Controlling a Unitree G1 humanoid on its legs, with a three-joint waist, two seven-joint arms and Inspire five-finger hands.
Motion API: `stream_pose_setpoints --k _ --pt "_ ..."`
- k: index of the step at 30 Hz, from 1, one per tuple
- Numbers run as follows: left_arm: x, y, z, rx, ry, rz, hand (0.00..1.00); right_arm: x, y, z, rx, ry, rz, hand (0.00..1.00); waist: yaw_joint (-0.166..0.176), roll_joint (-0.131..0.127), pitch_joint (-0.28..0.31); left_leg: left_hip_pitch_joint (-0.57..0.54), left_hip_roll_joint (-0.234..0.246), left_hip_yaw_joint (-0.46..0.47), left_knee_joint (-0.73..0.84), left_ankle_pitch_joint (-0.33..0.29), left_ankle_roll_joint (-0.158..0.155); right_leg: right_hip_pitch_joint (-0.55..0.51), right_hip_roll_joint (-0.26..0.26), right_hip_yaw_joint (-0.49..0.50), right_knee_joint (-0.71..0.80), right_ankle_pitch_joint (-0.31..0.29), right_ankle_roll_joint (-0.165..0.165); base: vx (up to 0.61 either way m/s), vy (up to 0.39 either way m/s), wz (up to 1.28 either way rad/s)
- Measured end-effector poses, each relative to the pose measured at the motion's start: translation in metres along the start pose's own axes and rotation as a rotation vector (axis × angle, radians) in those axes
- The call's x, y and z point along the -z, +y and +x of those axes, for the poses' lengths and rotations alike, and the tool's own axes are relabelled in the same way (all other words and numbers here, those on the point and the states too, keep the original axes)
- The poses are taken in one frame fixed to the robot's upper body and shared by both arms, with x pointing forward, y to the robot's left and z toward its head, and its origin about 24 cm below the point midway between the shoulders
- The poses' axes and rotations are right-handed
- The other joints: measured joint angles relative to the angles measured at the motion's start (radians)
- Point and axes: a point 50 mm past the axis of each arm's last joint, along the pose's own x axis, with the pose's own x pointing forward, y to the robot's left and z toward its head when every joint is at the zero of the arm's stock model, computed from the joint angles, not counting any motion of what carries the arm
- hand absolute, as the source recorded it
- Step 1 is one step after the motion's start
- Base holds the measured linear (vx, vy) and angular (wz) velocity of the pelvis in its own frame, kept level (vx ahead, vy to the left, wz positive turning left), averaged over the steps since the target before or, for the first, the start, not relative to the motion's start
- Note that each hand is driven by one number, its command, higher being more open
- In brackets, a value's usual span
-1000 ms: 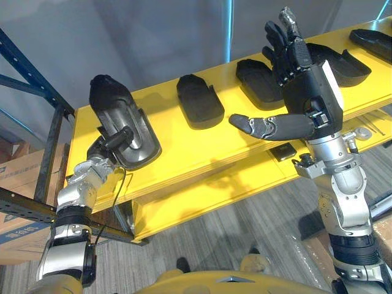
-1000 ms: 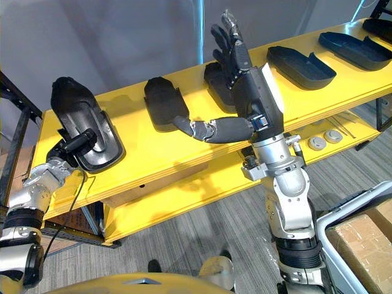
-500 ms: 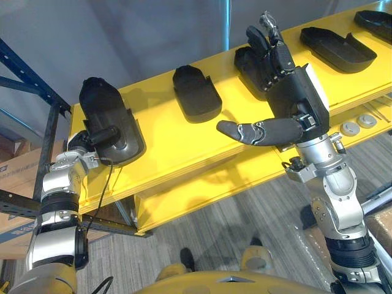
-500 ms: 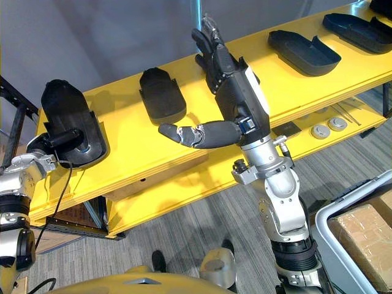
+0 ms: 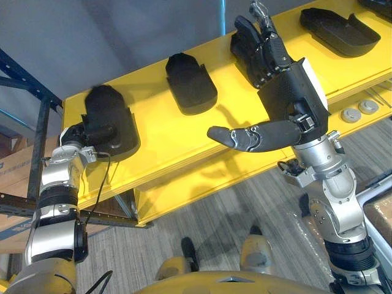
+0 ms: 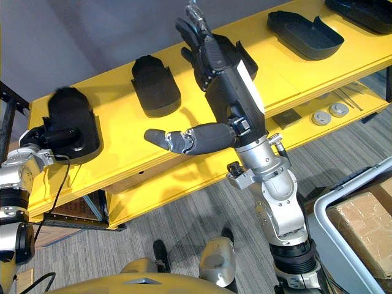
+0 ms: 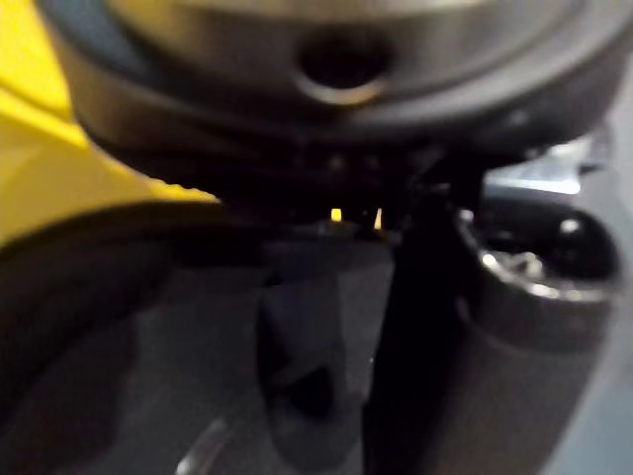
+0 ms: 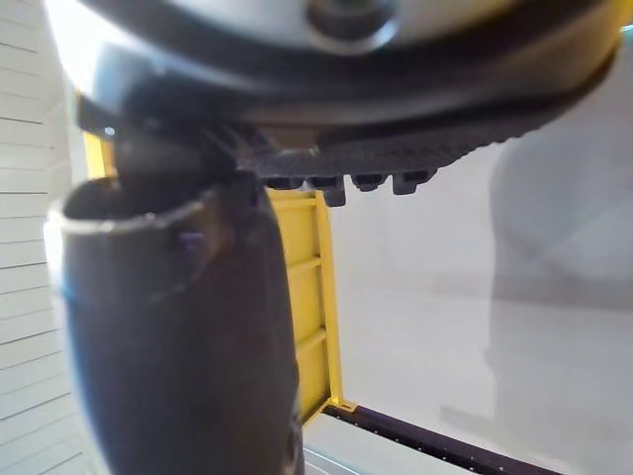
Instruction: Walk over and take three plastic housings, then place them on the shelf
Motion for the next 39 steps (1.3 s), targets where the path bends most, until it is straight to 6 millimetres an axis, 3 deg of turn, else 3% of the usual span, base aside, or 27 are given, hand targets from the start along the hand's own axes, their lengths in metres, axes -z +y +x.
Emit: stream_pose_setpoints --k 11,15,19,23,26,29,32,35,37,38,39 --pt "-0.004 0.006 0.0 -0.136 -0.005 0.001 1.0 -0.001 0.0 0.001 0.015 -0.007 0.02 1.0 -0.011 -0.003 0.005 -0.012 0.003 0.033 0.016 -0.01 -0.002 -0.021 0.002 0.021 0.015 0.0 0.001 0.0 -0.003 -0.03" --pt "-0.016 0.008 0.0 -0.234 -0.029 -0.012 1.0 -0.001 -0.001 -0.004 0.022 -0.016 0.046 1.0 -0.024 -0.007 0.007 -0.011 0.003 0.034 0.014 -0.01 -0.003 -0.021 0.004 0.022 0.012 0.001 0.001 0.0 0.0 0.0" --pt "-0.044 0.021 -0.002 -0.353 -0.103 -0.019 1.0 0.009 -0.003 -0.012 0.027 0.004 0.078 1.0 -0.03 -0.009 0.007 0.008 0.003 0.043 0.001 -0.009 -0.005 -0.017 0.009 0.033 0.012 0.003 0.0 0.02 -0.005 -0.08" --pt "-0.098 0.032 -0.014 -0.432 -0.316 0.034 1.0 0.025 -0.006 -0.024 0.075 0.063 0.115 1.0 -0.031 -0.01 0.005 0.047 0.004 0.049 -0.024 -0.006 -0.007 0.017 0.015 0.036 -0.006 0.003 0.001 0.01 -0.002 -0.07" --pt "-0.132 0.016 -0.027 -0.352 -0.484 0.106 1.0 0.03 -0.005 -0.026 0.083 0.085 0.126 1.0 -0.022 -0.007 -0.008 0.062 0.004 0.033 -0.037 -0.003 -0.007 0.049 0.015 0.016 -0.028 0.007 0.005 0.01 0.005 0.13" --pt "-0.15 -0.004 -0.04 -0.249 -0.612 0.141 1.0 0.03 -0.004 -0.025 0.108 0.078 0.135 1.0 0.0 -0.012 -0.036 0.063 0.005 0.016 -0.041 -0.002 -0.007 0.069 0.016 -0.006 -0.047 0.011 0.005 0.03 0.002 0.17" --pt "-0.167 -0.019 -0.067 -0.105 -0.795 0.114 1.0 0.03 -0.006 -0.024 0.167 0.071 0.14 1.0 0.032 -0.023 -0.049 0.077 0.006 -0.003 -0.045 -0.002 -0.008 0.1 0.016 -0.028 -0.066 0.011 0.005 0.03 -0.001 0.18" --pt "-0.157 -0.02 -0.111 0.015 -1.011 0.043 1.0 0.032 -0.004 -0.026 0.221 0.061 0.144 1.0 0.047 -0.028 -0.068 0.077 0.006 -0.025 -0.049 -0.002 -0.008 0.123 0.015 -0.054 -0.088 0.012 0.007 0.03 -0.007 0.21" --pt "-0.12 -0.022 -0.146 0.118 -1.127 -0.106 1.0 0.035 -0.002 -0.038 0.308 0.08 0.16 1.0 0.069 -0.026 -0.099 0.078 0.006 -0.046 -0.056 -0.002 -0.008 0.151 0.015 -0.083 -0.114 0.013 0.009 0.06 -0.009 0.29" --pt "-0.105 -0.023 -0.153 0.136 -1.129 -0.149 1.0 0.037 -0.001 -0.044 0.332 0.093 0.155 1.0 0.077 -0.027 -0.111 0.077 0.006 -0.054 -0.056 -0.002 -0.008 0.158 0.015 -0.091 -0.12 0.013 0.009 0.07 -0.011 0.36" --pt "-0.077 -0.023 -0.168 0.147 -1.12 -0.227 1.0 0.039 0.0 -0.053 0.376 0.112 0.155 1.0 0.087 -0.03 -0.121 0.079 0.006 -0.071 -0.057 -0.003 -0.009 0.178 0.016 -0.111 -0.134 0.013 0.009 0.05 -0.015 0.41"
